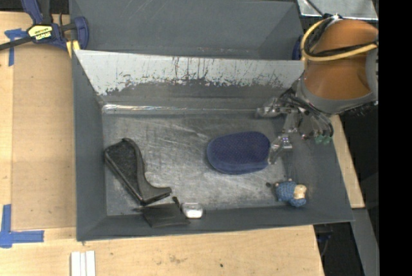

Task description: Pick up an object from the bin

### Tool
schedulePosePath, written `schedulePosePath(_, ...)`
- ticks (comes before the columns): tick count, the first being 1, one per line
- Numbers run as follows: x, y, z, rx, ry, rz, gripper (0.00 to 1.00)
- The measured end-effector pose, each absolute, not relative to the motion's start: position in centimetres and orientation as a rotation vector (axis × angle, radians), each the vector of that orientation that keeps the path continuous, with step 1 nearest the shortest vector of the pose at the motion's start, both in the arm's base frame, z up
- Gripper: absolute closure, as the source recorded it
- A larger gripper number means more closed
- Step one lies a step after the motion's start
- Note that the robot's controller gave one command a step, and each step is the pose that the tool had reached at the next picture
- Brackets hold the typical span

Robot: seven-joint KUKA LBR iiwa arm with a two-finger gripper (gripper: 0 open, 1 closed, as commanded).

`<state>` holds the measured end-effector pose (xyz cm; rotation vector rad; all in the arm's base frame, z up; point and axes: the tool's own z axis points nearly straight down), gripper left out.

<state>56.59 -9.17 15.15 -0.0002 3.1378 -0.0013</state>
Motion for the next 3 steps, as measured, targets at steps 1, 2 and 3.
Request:
schedulePosePath(1,58.6,-4.4,7.6,-0.477,3.106,-0.009,0.0)
schedulePosePath(2,58.8,-4.4,7.8,-0.475,3.1,-0.009,1.0)
schedulePosePath(3,59.4,-2.1,24.8,-1.071,2.942,-0.005,1.0)
